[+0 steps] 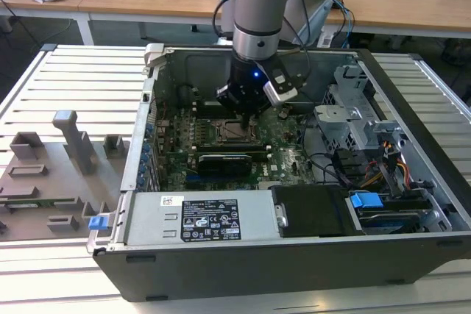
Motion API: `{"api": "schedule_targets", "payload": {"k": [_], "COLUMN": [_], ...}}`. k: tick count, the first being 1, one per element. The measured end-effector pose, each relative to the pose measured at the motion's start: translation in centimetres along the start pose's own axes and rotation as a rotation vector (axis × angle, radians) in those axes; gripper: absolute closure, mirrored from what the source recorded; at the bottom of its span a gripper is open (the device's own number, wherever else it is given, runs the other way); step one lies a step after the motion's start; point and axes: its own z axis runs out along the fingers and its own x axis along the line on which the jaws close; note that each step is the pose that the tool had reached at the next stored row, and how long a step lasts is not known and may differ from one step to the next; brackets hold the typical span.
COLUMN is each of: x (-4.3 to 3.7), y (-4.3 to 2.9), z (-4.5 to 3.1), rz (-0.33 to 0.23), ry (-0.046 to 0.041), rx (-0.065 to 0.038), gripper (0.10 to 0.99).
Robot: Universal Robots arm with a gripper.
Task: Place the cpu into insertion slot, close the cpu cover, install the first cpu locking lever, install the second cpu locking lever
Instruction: 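Install the first cpu locking lever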
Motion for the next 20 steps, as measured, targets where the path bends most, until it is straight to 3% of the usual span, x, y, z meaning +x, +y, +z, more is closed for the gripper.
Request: {"api": "schedule_targets", "payload": {"k": [4, 7, 11, 20], "x": [0.04, 0.04, 0.04, 0.04], "y": [-0.76, -0.8, -0.79, -0.78], "z": [0.0, -0.13, -1.08, -2.32], "rz": [0.0, 0.0, 0.0, 0.0], "ry": [0.0, 0.0001, 0.0001, 0.0], "rx": [0.0, 0.0, 0.0, 0.0], "gripper": [0.98, 0.98, 0.98, 0.98]}}
